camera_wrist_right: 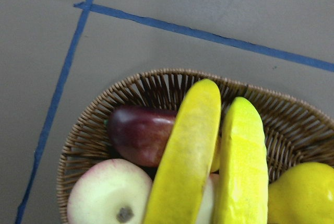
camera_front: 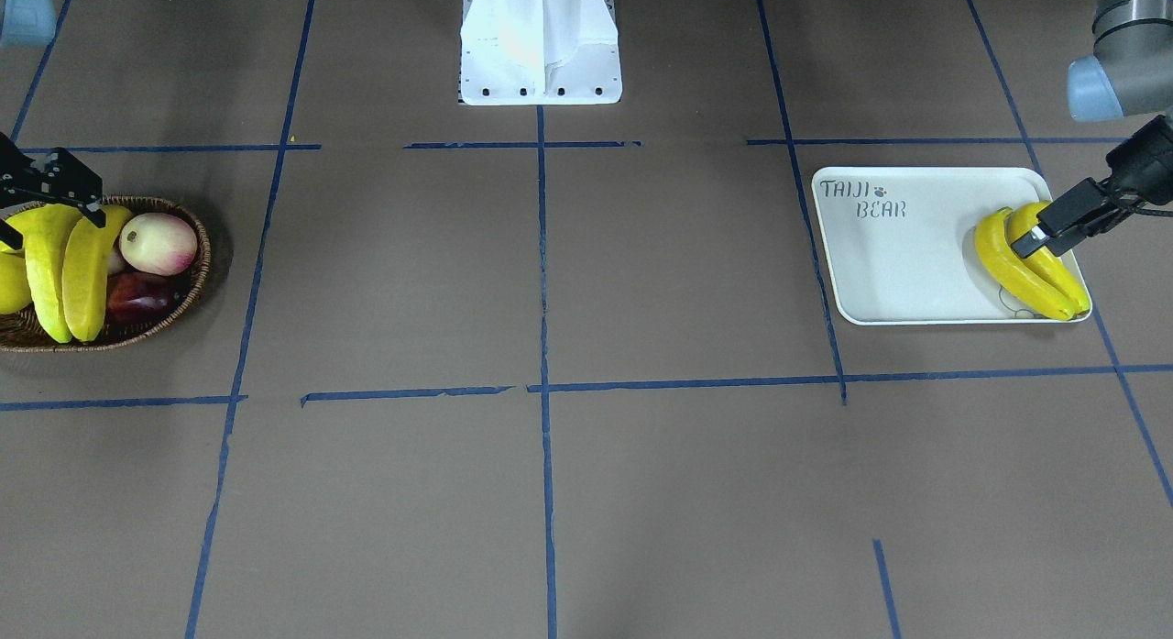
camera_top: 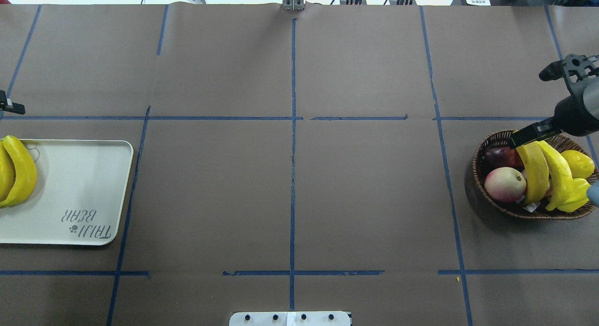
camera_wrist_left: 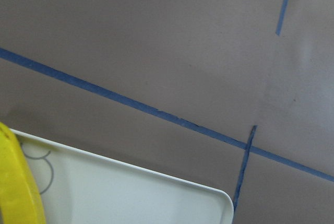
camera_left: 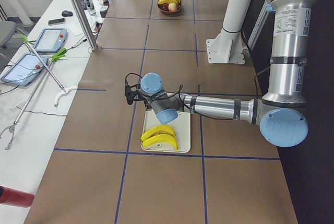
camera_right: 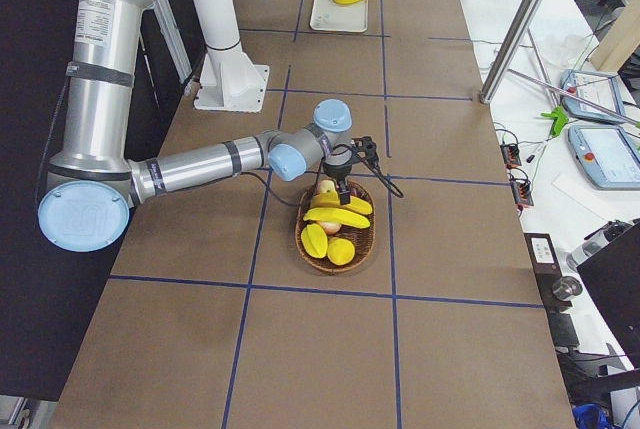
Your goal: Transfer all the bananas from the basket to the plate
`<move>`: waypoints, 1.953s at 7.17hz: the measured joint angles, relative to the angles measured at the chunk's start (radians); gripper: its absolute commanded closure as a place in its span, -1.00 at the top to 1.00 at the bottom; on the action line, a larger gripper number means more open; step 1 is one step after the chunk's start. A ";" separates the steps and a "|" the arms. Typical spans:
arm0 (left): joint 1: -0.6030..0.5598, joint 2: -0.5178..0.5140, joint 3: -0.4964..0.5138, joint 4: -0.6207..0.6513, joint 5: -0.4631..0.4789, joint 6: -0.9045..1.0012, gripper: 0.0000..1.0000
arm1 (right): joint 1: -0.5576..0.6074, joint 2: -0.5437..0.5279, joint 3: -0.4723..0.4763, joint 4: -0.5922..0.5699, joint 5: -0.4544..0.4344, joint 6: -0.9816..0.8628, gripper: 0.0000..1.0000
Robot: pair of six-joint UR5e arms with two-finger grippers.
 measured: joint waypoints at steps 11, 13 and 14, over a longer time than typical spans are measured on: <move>0.014 -0.005 -0.015 -0.002 0.003 -0.008 1.00 | -0.056 -0.076 -0.090 0.160 -0.025 0.267 -0.27; 0.014 -0.004 -0.016 -0.003 0.003 -0.008 1.00 | -0.064 -0.075 -0.091 0.160 -0.031 0.267 -0.96; 0.014 -0.003 -0.017 -0.003 0.003 -0.008 1.00 | -0.064 -0.074 -0.090 0.160 -0.031 0.265 -1.00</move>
